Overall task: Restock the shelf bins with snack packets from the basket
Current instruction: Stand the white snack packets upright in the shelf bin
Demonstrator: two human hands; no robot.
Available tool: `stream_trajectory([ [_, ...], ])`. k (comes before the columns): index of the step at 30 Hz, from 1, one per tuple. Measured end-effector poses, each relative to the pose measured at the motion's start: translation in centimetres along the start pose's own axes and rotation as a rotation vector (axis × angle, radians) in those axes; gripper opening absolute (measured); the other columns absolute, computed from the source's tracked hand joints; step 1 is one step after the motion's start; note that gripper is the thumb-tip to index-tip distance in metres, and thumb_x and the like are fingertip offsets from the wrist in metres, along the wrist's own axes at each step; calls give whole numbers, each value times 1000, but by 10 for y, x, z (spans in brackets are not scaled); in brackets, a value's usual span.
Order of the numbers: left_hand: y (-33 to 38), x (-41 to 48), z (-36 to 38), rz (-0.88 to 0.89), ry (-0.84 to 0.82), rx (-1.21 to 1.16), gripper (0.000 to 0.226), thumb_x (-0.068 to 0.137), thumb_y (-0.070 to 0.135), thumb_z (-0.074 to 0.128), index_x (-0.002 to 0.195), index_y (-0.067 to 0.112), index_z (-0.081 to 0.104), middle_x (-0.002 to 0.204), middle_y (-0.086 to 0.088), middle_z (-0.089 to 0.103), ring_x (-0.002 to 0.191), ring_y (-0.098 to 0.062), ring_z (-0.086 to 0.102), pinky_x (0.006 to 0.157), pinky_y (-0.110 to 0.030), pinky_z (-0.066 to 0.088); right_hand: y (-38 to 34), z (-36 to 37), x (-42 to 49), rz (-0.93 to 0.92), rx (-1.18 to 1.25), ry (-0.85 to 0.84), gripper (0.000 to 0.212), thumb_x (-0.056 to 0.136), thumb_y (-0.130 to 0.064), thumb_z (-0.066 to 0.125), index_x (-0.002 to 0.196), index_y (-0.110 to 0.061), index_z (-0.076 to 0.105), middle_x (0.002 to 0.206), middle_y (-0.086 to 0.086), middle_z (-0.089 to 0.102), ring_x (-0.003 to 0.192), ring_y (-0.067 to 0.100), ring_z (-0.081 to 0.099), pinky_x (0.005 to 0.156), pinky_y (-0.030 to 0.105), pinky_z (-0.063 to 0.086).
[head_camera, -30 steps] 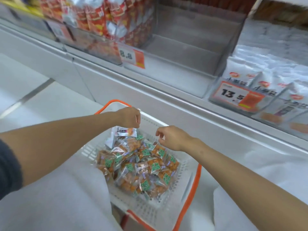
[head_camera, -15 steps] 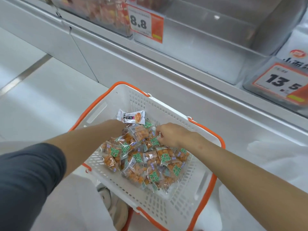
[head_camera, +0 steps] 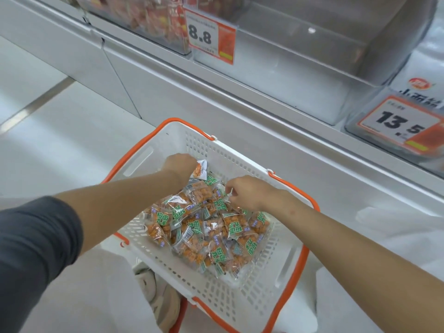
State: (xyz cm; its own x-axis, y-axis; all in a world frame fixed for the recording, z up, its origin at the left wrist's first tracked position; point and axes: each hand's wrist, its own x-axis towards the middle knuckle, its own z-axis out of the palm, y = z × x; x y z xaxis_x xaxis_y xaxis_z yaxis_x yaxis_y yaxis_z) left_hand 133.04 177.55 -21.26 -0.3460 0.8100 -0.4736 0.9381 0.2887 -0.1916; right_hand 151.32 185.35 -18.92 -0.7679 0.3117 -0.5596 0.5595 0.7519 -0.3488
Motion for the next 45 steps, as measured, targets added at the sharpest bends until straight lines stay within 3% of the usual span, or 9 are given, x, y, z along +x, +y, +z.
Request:
stream_trajectory([
  [5,16,-11,-77,117,158,-348,12,80,-4,60,79,9,61,88,-5,64,88,-26,62,75,-29,49,27,-24,-10,84,84,129,44,93,-37,61,132,-18,52,120,0,60,109,22,58,92,35,46],
  [9,27,-45,-127,204,191,-693,32,75,7,78,69,20,49,72,8,51,69,-11,50,56,-19,36,37,-51,-37,15,566,158,80,68,-53,82,135,-28,46,129,-12,54,119,12,54,102,37,45],
  [13,38,-69,-146,203,100,-1138,24,79,2,75,87,16,57,77,-2,63,67,-16,59,66,-27,49,34,-65,-71,-72,797,93,35,80,-39,78,108,-26,63,92,-9,68,82,10,63,76,25,55],
  [16,52,-74,-153,211,54,-1293,12,86,12,70,97,16,68,87,-5,71,80,-18,67,80,-33,55,30,-66,-92,-68,804,150,25,87,-40,70,99,-18,66,91,5,68,79,14,60,75,28,49],
  [23,79,-77,-147,312,364,-1106,71,78,64,51,67,-5,64,66,-20,67,64,-36,63,64,-46,51,20,-67,-121,-99,843,317,26,90,-35,68,92,-9,66,78,-2,68,66,7,61,64,19,48],
  [26,78,-75,-152,342,367,-1181,64,86,54,60,71,-8,65,68,-23,68,63,-37,65,54,-44,53,20,-71,-130,-130,877,304,26,84,-29,75,93,-6,65,76,-2,67,66,7,60,64,19,47],
  [29,79,-75,-158,346,344,-1303,46,93,33,61,76,-9,67,68,-13,70,54,-15,66,47,-27,54,23,-75,-137,-158,872,277,24,79,-23,80,95,-12,67,79,-3,68,70,7,62,67,22,49],
  [36,84,-73,-164,390,218,-1398,38,95,28,57,75,-2,68,60,2,70,55,-10,68,48,-22,53,33,-70,-142,-182,886,242,32,78,-14,82,106,-15,65,89,-2,70,80,9,64,74,26,51],
  [45,111,-62,-194,428,494,-1293,50,85,32,71,45,10,51,40,4,46,38,-5,33,40,-19,26,54,-83,-174,-157,982,305,38,79,-1,76,108,-20,61,94,-3,71,84,8,67,72,21,54],
])
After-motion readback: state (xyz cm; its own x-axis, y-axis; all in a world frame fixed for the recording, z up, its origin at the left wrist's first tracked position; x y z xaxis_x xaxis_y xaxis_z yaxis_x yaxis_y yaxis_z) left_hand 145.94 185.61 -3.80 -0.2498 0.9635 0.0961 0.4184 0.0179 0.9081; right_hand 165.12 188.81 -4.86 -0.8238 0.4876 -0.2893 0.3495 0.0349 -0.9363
